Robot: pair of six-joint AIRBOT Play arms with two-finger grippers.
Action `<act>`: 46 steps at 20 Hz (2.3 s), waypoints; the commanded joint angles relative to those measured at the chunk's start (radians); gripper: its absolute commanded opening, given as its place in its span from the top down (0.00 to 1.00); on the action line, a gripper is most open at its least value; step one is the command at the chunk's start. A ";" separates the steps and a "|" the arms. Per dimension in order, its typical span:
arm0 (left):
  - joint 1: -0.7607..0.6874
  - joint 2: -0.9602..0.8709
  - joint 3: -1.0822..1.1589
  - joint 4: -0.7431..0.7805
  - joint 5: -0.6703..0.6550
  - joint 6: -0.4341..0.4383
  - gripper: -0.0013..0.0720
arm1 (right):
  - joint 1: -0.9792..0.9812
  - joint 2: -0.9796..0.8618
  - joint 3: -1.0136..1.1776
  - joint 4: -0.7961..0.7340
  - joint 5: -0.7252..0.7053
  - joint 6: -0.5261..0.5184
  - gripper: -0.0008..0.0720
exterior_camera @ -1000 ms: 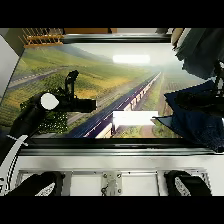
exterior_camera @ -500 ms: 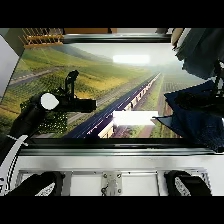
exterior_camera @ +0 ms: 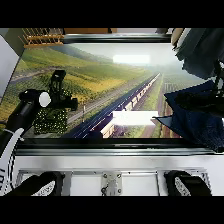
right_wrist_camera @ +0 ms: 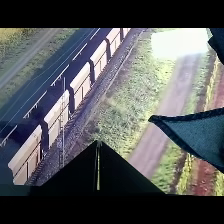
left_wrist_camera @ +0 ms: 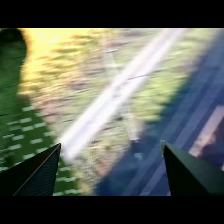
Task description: Fold the clothes and pants, and hang the long-sleeved shirts on hangers.
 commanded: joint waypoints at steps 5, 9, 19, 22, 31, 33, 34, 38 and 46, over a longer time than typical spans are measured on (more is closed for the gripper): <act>0.203 -0.267 0.003 0.299 -0.017 -0.002 0.02 | 0.001 0.000 0.001 0.000 0.000 0.000 0.97; 0.246 -0.344 0.002 0.314 -0.023 -0.003 0.17 | 0.001 0.000 0.001 0.000 0.000 0.000 0.97; -0.112 -0.018 0.151 -0.014 -0.105 -0.002 0.98 | 0.000 0.000 0.001 -0.003 0.000 0.000 0.97; -0.371 0.035 0.154 -0.090 0.013 -0.003 0.98 | 0.000 0.000 0.001 -0.004 0.000 0.000 0.97; -0.636 -0.222 0.329 -0.080 0.112 -0.082 0.05 | 0.000 0.000 0.001 -0.003 0.000 0.000 0.97; -0.542 -0.254 0.396 -0.081 0.027 -0.087 0.05 | 0.000 0.000 0.001 -0.003 0.000 0.000 0.97; -0.484 -0.258 0.409 -0.083 -0.008 -0.090 0.05 | 0.000 0.000 0.001 -0.003 0.000 0.001 0.97; -0.200 -0.237 0.318 -0.127 -0.096 -0.121 0.05 | 0.000 0.000 0.001 0.005 0.000 0.001 0.97; 0.220 -0.208 -0.190 -0.416 0.002 -0.066 0.05 | 0.000 -0.032 0.001 0.058 0.000 0.000 0.97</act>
